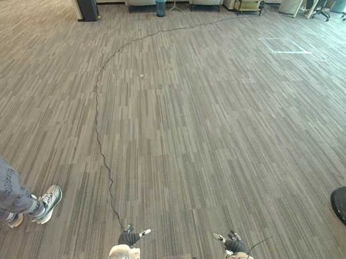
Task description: Pick up cushions and gather them together orderly.
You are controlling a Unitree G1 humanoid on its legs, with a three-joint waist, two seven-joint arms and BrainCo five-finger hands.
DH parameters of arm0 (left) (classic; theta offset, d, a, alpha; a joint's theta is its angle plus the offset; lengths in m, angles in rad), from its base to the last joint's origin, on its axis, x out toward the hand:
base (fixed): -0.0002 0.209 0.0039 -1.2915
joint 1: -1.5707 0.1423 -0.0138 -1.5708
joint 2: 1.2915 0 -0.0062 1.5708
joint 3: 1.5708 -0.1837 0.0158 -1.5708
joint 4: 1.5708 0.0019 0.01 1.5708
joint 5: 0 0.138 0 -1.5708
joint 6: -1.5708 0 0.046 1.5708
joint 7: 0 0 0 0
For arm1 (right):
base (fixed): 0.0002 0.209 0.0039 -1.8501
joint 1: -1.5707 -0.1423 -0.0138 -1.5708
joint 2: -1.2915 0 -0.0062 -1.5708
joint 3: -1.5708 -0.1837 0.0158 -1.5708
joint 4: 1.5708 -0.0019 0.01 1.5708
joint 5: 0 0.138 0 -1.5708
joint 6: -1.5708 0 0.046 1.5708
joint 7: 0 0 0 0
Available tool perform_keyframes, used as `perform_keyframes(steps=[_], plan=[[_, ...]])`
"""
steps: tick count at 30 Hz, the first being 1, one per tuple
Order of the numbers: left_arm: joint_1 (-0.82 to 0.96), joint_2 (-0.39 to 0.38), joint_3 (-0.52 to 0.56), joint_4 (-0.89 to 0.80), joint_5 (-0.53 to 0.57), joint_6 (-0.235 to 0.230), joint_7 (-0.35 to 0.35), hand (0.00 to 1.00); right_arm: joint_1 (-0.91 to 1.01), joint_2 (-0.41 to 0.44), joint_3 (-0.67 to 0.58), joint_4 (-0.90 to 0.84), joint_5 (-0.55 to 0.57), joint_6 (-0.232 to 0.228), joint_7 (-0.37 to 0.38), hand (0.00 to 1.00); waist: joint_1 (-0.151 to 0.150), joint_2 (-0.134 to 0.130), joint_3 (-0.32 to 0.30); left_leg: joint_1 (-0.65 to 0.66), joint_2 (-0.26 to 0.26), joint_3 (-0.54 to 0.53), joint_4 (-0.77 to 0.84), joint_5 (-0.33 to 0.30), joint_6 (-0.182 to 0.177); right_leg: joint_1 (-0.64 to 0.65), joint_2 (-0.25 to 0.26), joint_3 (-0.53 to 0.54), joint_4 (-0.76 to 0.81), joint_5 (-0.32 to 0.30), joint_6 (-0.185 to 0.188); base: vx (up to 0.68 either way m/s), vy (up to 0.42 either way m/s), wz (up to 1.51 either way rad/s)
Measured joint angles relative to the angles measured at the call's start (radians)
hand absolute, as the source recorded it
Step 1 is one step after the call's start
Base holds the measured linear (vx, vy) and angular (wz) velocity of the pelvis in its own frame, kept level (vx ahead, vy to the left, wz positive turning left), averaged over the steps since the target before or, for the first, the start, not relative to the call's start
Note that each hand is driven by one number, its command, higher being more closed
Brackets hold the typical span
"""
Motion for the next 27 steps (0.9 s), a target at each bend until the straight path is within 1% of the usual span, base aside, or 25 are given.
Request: perform_keyframes(steps=[4, 12, 14, 16, 17, 18, 19, 20, 21, 22, 23, 24, 25, 26, 27], plan=[[-0.004, 0.003, -0.002, 0.001, 0.001, 0.007, 0.000, 0.00, -0.010, 0.000, -0.013, 0.018, 0.030, 0.001, 0.001, 0.00, -0.001, -0.002, 0.002, -0.008, 0.001, 0.000, 0.005, 0.000, 0.000, 0.000, 0.002, -0.001, -0.003, 0.000, 0.000, 0.02, -0.010, 0.02], [-0.013, 0.008, -0.002, 0.003, -0.001, 0.013, -0.002, 0.00, -0.019, -0.001, -0.013, 0.028, 0.036, 0.002, 0.002, 0.00, -0.002, -0.008, 0.016, -0.013, 0.004, 0.000, 0.005, 0.000, 0.000, -0.002, 0.002, -0.004, -0.001, -0.001, -0.001, -0.02, -0.011, 0.02], [-0.021, 0.007, -0.001, 0.001, -0.001, 0.014, -0.002, 0.00, -0.024, -0.002, -0.013, 0.027, 0.037, 0.002, 0.002, 0.00, -0.002, -0.005, 0.027, -0.020, 0.012, 0.006, 0.005, 0.000, -0.001, -0.024, 0.002, -0.004, 0.029, -0.013, -0.005, -0.05, -0.022, -0.06], [-0.023, 0.007, 0.002, 0.000, -0.002, 0.015, -0.002, 0.00, -0.032, -0.006, -0.014, 0.023, 0.037, 0.001, 0.002, 0.00, -0.003, -0.001, 0.035, -0.036, 0.018, 0.015, 0.012, -0.003, -0.005, -0.086, 0.000, 0.000, 0.128, -0.064, -0.011, -0.02, -0.024, -0.07], [-0.025, 0.007, 0.006, -0.001, -0.003, 0.016, -0.002, 0.00, -0.032, -0.011, -0.015, 0.021, 0.038, 0.001, 0.002, 0.00, -0.003, -0.004, 0.041, -0.046, 0.020, 0.016, 0.033, -0.020, -0.007, -0.098, -0.004, 0.000, 0.157, -0.082, -0.012, 0.00, -0.054, -0.05], [-0.032, 0.012, 0.016, -0.006, -0.004, 0.015, -0.002, 0.00, -0.031, -0.009, -0.018, 0.014, 0.038, 0.000, 0.002, 0.00, -0.002, -0.012, 0.052, -0.080, 0.029, 0.019, 0.122, -0.071, -0.013, -0.117, -0.013, 0.007, 0.217, -0.122, -0.019, 0.01, -0.076, -0.09], [-0.028, 0.007, 0.045, -0.024, -0.011, 0.016, -0.003, 0.00, -0.019, -0.007, -0.019, -0.009, 0.038, 0.001, 0.001, 0.00, 0.008, -0.011, 0.057, -0.120, 0.051, 0.022, 0.253, -0.138, -0.020, -0.125, -0.016, 0.014, 0.267, -0.171, -0.026, 0.02, -0.085, -0.10], [-0.024, 0.005, 0.049, -0.030, -0.012, 0.016, -0.003, 0.00, -0.013, -0.004, -0.019, -0.017, 0.038, 0.000, 0.001, 0.00, 0.009, -0.009, 0.060, -0.130, 0.059, 0.022, 0.290, -0.157, -0.021, -0.124, -0.015, 0.015, 0.279, -0.185, -0.025, 0.08, -0.080, 0.07], [-0.019, 0.005, 0.056, -0.054, -0.020, 0.017, -0.005, 0.00, 0.002, -0.001, -0.020, -0.044, 0.040, -0.001, 0.000, 0.00, 0.005, -0.010, 0.067, -0.189, 0.086, 0.029, 0.472, -0.200, -0.018, -0.118, -0.017, 0.008, 0.321, -0.225, -0.027, 0.09, -0.094, 0.26], [-0.019, 0.005, 0.072, -0.079, -0.021, 0.016, -0.007, 0.00, 0.010, 0.001, -0.018, -0.051, 0.045, -0.001, 0.000, 0.00, 0.006, -0.017, 0.074, -0.249, 0.106, 0.035, 0.614, -0.201, -0.014, -0.108, -0.020, 0.004, 0.334, -0.240, -0.037, 0.16, -0.100, 0.33], [-0.017, 0.001, 0.090, -0.106, -0.024, 0.016, -0.006, 0.00, 0.005, -0.003, -0.017, -0.052, 0.048, 0.000, -0.001, 0.00, 0.011, -0.024, 0.088, -0.327, 0.144, 0.050, 0.778, -0.206, -0.008, -0.083, -0.019, -0.008, 0.337, -0.260, -0.055, 0.15, -0.064, 0.23], [-0.012, 0.001, 0.091, -0.121, -0.030, 0.015, -0.006, 0.00, 0.007, -0.004, -0.017, -0.053, 0.051, 0.000, -0.002, 0.00, 0.012, -0.020, 0.090, -0.355, 0.160, 0.064, 0.825, -0.222, -0.011, -0.066, -0.020, -0.010, 0.339, -0.274, -0.058, 0.24, -0.010, 0.16], [-0.010, 0.001, 0.088, -0.129, -0.044, 0.013, -0.006, 0.00, 0.009, -0.005, -0.018, -0.053, 0.066, 0.000, -0.004, 0.00, 0.012, -0.016, 0.091, -0.384, 0.174, 0.097, 0.825, -0.232, -0.012, -0.042, -0.027, -0.012, 0.337, -0.288, -0.056, 0.28, 0.035, 0.07], [-0.012, 0.000, 0.085, -0.131, -0.053, 0.012, -0.006, 0.00, 0.008, -0.007, -0.016, -0.053, 0.068, 0.000, -0.004, 0.00, 0.013, -0.015, 0.093, -0.401, 0.175, 0.127, 0.789, -0.230, -0.009, -0.027, -0.040, -0.016, 0.334, -0.295, -0.050, 0.36, 0.071, -0.04], [-0.013, 0.000, 0.084, -0.131, -0.064, 0.011, -0.005, 0.00, 0.006, -0.007, -0.010, -0.055, 0.068, 0.000, -0.007, 0.00, 0.017, -0.015, 0.093, -0.425, 0.168, 0.165, 0.714, -0.221, -0.004, -0.012, -0.060, -0.011, 0.326, -0.303, -0.036, 0.50, 0.153, -0.18]])
